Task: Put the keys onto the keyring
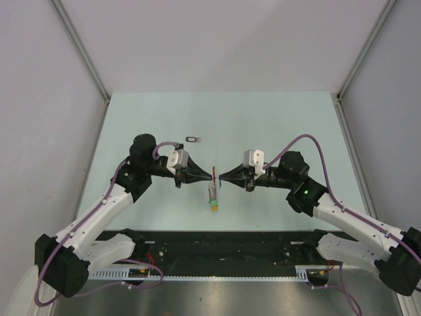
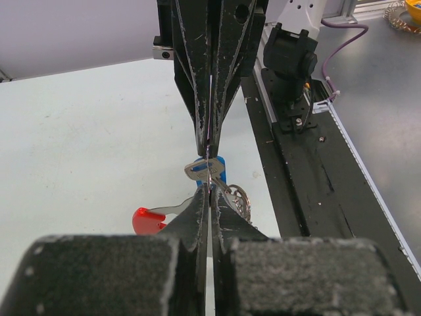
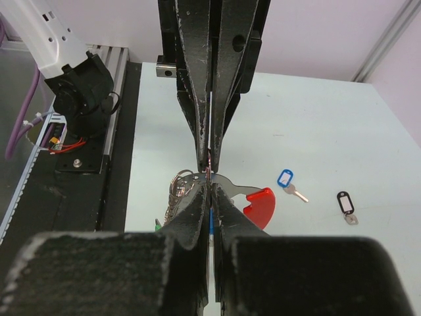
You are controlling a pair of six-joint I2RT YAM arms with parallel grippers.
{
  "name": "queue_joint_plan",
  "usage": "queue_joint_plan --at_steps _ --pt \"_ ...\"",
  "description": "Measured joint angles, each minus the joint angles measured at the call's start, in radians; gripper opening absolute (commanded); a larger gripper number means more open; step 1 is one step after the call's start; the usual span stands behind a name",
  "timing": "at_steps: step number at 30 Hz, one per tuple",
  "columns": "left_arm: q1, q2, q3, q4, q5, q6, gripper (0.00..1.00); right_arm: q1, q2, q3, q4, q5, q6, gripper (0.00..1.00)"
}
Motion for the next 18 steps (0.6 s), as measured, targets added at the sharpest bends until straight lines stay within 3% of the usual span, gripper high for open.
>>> queue_joint_plan --at_steps 18 --pt "0.0 0.0 0.0 0.0 0.004 -0.008 0.0 0.0 0.001 0.0 0.024 -0.024 0.004 0.0"
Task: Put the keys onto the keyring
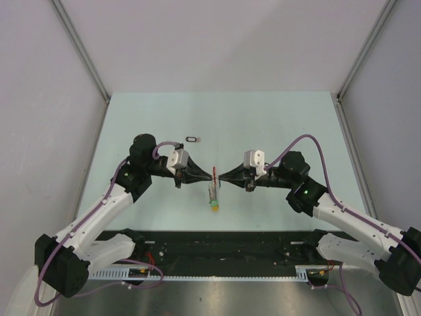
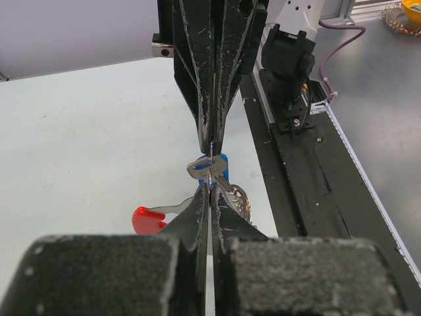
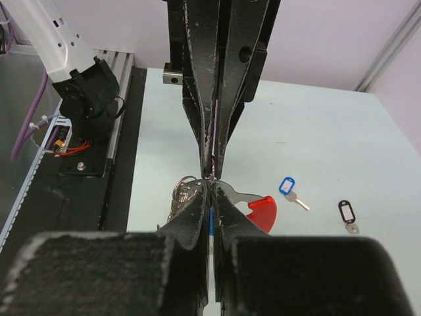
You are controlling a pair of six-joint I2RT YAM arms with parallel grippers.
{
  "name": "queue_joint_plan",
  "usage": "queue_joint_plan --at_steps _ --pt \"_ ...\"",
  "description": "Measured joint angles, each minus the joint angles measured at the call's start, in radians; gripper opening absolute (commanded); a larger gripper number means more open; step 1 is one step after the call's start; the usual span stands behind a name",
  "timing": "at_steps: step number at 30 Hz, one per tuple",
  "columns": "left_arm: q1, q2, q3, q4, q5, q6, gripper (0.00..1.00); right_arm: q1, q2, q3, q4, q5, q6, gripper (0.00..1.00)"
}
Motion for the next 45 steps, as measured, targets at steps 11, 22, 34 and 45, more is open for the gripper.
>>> queue_joint_plan --at_steps 11,22,34,45 --pt "0.0 0.0 0.0 0.002 0.003 0.0 0.0 0.0 0.013 0.0 0.003 -0.001 0.0 0.0" --pt "0.001 0.0 -0.002 0.002 0.003 0.0 0.0 0.0 0.02 0.0 0.007 -0.002 0.004 0.0" --pt "0.005 0.0 -0.013 0.001 0.01 0.0 0.0 0.014 0.053 0.0 0.033 -0.013 0.032 0.0" --pt "0.005 -0.002 -0.013 0.0 0.008 0.0 0.0 0.029 0.058 0.0 0.048 0.014 0.052 0.0"
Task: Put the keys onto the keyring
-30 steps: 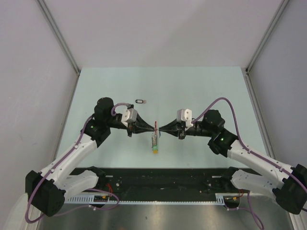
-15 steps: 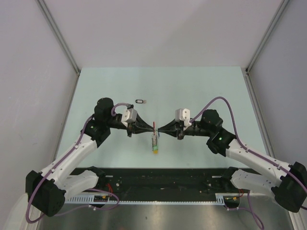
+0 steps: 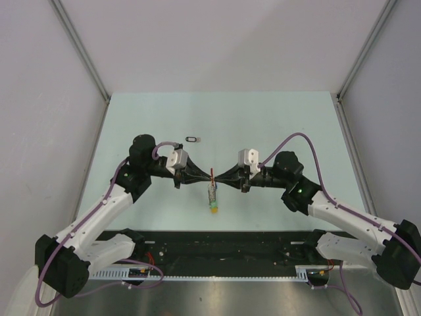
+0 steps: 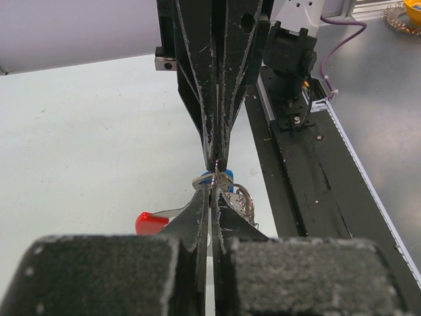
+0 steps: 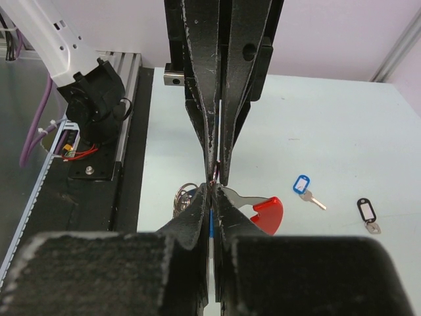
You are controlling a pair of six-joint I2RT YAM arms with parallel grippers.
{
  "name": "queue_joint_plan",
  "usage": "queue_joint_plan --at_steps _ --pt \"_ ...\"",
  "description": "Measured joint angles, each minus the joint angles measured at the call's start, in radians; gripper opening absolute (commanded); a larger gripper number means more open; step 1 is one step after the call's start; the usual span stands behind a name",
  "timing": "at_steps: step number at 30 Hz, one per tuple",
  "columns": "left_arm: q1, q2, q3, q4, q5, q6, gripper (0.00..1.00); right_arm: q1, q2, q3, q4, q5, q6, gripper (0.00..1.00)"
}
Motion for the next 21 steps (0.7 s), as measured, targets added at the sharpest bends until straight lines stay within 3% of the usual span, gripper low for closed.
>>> queue_joint_plan --at_steps 21 --pt "-0.024 -0.011 0.037 -0.21 -0.166 0.037 0.0 0.047 0.043 0.037 -0.109 0.131 -0.071 0.0"
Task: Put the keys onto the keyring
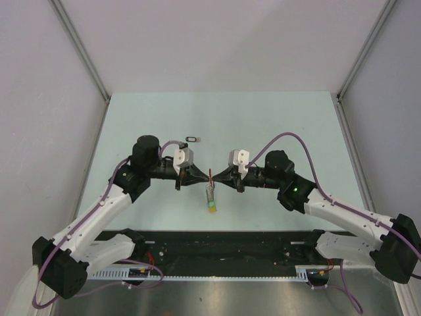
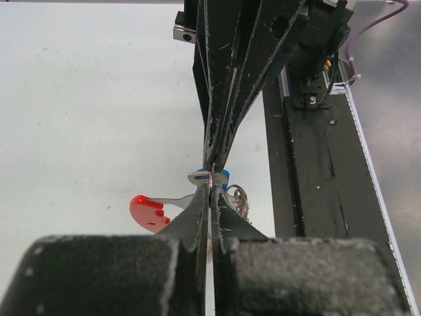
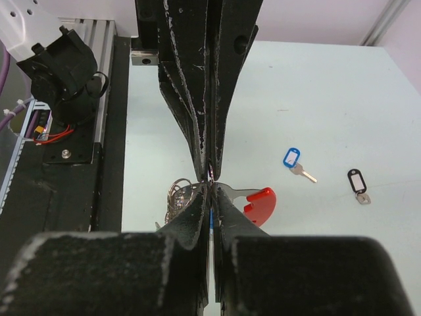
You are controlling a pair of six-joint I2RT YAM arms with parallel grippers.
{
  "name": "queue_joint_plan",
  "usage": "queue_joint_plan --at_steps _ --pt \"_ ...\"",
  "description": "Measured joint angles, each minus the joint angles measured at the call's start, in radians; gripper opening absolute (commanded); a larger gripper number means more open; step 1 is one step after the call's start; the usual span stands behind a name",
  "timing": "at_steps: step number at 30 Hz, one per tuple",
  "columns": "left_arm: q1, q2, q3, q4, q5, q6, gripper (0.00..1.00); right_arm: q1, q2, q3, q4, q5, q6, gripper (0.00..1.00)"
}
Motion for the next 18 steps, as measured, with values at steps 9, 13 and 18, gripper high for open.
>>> queue_joint_plan --at_steps 9,13,18 --pt "-0.021 -0.014 0.031 -0.097 -0.076 0.053 0.0 0.014 0.024 0.041 -0.059 0.022 -0.012 0.0" --pt "-0.028 -0.014 0.044 -0.127 -0.102 0.064 0.0 0.02 0.033 0.056 -0.084 0.033 -0.029 0.0" --pt "-0.042 -0.014 0.059 -0.165 -0.141 0.075 0.0 0.031 0.045 0.082 -0.127 0.053 -0.048 0.0"
